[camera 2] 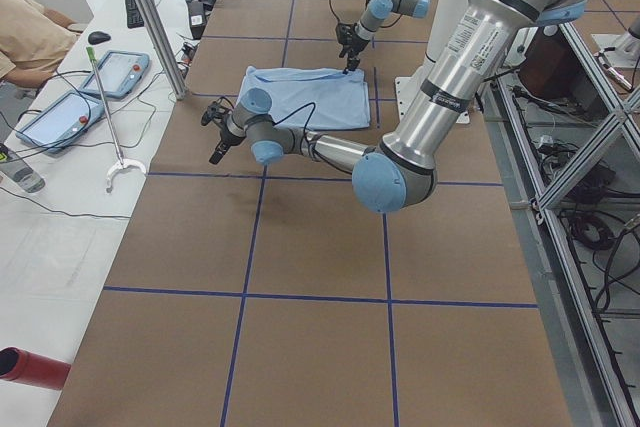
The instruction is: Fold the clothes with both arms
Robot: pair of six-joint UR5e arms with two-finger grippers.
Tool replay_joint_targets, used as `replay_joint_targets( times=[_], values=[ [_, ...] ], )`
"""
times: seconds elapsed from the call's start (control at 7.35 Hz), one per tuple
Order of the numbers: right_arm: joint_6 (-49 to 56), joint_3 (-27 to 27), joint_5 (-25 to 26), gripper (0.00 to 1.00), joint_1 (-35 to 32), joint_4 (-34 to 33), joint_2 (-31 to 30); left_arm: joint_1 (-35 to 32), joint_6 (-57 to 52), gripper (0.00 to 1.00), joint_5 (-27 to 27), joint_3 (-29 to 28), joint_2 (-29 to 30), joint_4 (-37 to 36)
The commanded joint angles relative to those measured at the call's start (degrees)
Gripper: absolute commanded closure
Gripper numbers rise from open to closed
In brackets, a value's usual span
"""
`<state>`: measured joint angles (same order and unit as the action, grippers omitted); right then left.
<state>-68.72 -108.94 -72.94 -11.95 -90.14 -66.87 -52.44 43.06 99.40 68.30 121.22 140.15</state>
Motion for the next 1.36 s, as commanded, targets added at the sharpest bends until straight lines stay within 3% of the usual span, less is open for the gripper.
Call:
replay_joint_targets(
  times=[0.0,0.54,1.22],
  values=[
    [0.6,1.09,-0.62,0.03,-0.18,0.05,0.16,0.15,-0.08,0.0,0.0,-0.09,-0.02,0.03],
    [1.92,2.32,-1.68,0.05,-2.37,-2.58,-0.28,0.15,-0.08,0.0,0.0,-0.09,-0.02,0.03],
    [6.24,2.85,-5.89,0.05,-11.33,-4.62,-2.14,0.15,0.01,0.0,0.0,-0.01,-0.02,0.29]
  ],
)
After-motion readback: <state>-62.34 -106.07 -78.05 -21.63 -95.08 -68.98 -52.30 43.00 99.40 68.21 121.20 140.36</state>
